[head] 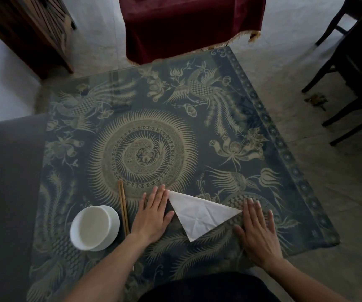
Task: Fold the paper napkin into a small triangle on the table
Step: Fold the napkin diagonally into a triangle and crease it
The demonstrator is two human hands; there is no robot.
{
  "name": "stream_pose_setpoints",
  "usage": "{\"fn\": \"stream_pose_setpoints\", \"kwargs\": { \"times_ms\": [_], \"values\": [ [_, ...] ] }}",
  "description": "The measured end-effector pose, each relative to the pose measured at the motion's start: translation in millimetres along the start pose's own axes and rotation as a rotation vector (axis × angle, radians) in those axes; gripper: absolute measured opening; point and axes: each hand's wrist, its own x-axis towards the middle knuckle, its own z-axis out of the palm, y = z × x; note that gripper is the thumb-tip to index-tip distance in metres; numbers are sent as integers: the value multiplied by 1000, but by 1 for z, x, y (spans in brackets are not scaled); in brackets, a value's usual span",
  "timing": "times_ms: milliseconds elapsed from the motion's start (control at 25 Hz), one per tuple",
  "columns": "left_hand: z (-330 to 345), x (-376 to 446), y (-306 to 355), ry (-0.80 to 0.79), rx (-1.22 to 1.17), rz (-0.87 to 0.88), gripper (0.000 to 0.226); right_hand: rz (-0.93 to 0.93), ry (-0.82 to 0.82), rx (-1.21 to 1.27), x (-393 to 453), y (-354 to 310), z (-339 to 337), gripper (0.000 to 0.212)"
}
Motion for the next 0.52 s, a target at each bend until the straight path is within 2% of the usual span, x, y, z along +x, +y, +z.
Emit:
{"fn": "stream_pose_setpoints", "kwargs": {
  "times_ms": [80,240,360,520],
  "values": [
    [-5,1,14,19,-24,71,70,-60,13,26,6,-17,-6,73],
    [-2,8,63,18,-8,352,66,-409,-51,-36,15,-59,-3,73],
    [3,11,75,-21,-16,338,68,-420,-80,-36,21,-63,1,74],
    [10,8,56,-73,-25,246,70,-360,-100,-33,23,-41,7,76]
  ]
}}
